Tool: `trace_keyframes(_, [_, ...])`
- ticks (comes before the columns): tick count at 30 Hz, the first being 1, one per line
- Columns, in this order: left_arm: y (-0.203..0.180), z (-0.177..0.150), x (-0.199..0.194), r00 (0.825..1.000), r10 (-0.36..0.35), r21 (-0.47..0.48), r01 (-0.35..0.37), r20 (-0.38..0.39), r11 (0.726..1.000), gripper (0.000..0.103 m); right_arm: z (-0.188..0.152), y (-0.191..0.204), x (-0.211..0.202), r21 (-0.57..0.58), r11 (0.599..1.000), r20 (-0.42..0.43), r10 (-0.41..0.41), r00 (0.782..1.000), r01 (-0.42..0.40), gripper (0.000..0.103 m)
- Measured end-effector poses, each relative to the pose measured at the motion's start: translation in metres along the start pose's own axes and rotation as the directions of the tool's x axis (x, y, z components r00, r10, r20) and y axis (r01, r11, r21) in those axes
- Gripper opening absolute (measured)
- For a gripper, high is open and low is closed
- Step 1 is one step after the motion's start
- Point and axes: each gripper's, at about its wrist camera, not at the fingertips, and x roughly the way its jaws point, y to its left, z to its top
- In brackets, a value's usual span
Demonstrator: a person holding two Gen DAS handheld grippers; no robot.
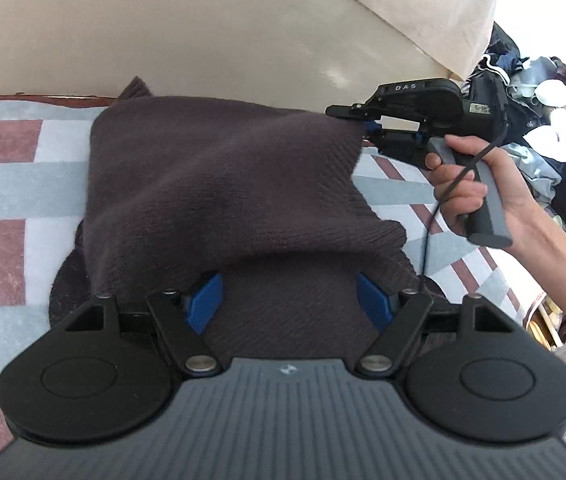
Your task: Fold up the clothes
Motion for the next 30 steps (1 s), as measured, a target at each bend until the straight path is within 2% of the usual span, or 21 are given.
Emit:
trace_keyframes(2, [-0.002,-0.002,0.001,1.0,-0.005,0.008,0.005,-0.001,1.0,0.074,0.007,-0.018,-0.005,0.152,0.985,0.029,0.076,0.997,-0.08,0.05])
trace_keyframes(4, [-0.003,-0.005,0.002,1.0,-0.01,0.015,0.01,-0.003,1.0,0.074,0.025,-0.028,-0.007,0.266,0.953,0.033,0.144,0.989,-0.148,0.059])
trace_keyframes(5, [-0.005,-0.006,0.002,1.0,-0.011,0.022,0.011,-0.004,1.0,0.074,0.028,-0.027,-0.012,0.296,0.946,0.003,0.138,0.99,-0.132,0.058])
trace_keyframes(6, [-0.009,-0.008,0.001,1.0,-0.002,0.052,0.002,-0.007,0.999,0.074,0.033,-0.017,-0.018,0.261,0.96,-0.02,0.11,0.994,-0.101,0.058])
trace_keyframes(8, [-0.017,-0.012,0.001,1.0,0.011,0.104,-0.01,-0.014,0.995,0.074,0.03,0.021,-0.039,0.03,0.999,-0.033,0.01,0.999,-0.009,0.057])
trace_keyframes(10, [-0.022,-0.018,-0.001,1.0,0.021,0.129,-0.019,-0.013,0.991,0.075,0.015,0.053,-0.06,-0.147,0.987,-0.04,-0.067,0.997,0.06,0.057])
trace_keyframes(13, [-0.025,-0.021,-0.005,0.999,0.034,0.128,-0.033,-0.007,0.991,0.08,-0.019,0.081,-0.08,-0.335,0.938,-0.111,-0.137,0.984,0.093,0.057])
trace_keyframes(15, [-0.029,-0.024,-0.007,0.999,0.04,0.126,-0.039,-0.004,0.991,0.085,-0.044,0.089,-0.088,-0.452,0.882,-0.173,-0.235,0.956,0.135,0.046])
trace_keyframes(16, [-0.03,-0.026,-0.011,0.999,0.033,0.118,-0.031,-0.008,0.992,0.088,-0.058,0.09,-0.089,-0.509,0.848,-0.198,-0.282,0.939,0.148,0.033])
trace_keyframes(18, [-0.031,-0.027,-0.018,1.0,0.015,0.103,-0.013,-0.018,0.995,0.088,-0.084,0.093,-0.091,-0.611,0.776,-0.238,-0.372,0.897,0.16,0.03])
trace_keyframes(20, [-0.034,-0.029,-0.022,0.999,-0.002,0.104,0.005,-0.033,0.995,0.087,-0.097,0.087,-0.088,-0.653,0.743,-0.276,-0.417,0.866,0.149,0.03])
trace_keyframes(22, [-0.04,-0.034,-0.027,0.999,0.013,0.139,-0.008,-0.039,0.99,0.082,-0.095,0.07,-0.073,-0.657,0.734,-0.272,-0.445,0.853,0.174,0.032])
trace_keyframes(24, [-0.042,-0.038,-0.029,0.999,0.033,0.136,-0.028,-0.037,0.99,0.076,-0.095,0.059,-0.071,-0.644,0.746,-0.295,-0.448,0.844,0.171,0.035])
trace_keyframes(25, [-0.041,-0.04,-0.032,0.999,0.033,0.122,-0.028,-0.039,0.992,0.073,-0.096,0.052,-0.066,-0.638,0.755,-0.324,-0.443,0.836,0.153,0.031])
trace_keyframes(26, [-0.037,-0.042,-0.033,0.999,0.021,0.083,-0.018,-0.041,0.996,0.07,-0.097,0.053,-0.066,-0.637,0.757,-0.341,-0.446,0.828,0.146,0.011])
trace_keyframes(28, [-0.03,-0.044,-0.035,0.999,0.003,0.007,-0.003,-0.048,1.0,0.057,-0.098,0.055,-0.066,-0.638,0.758,-0.364,-0.453,0.814,0.137,0.008])
trace_keyframes(30, [-0.023,-0.044,-0.036,0.999,0.009,-0.036,-0.011,-0.054,0.999,0.053,-0.097,0.063,-0.071,-0.656,0.738,-0.311,-0.451,0.836,0.154,0.01])
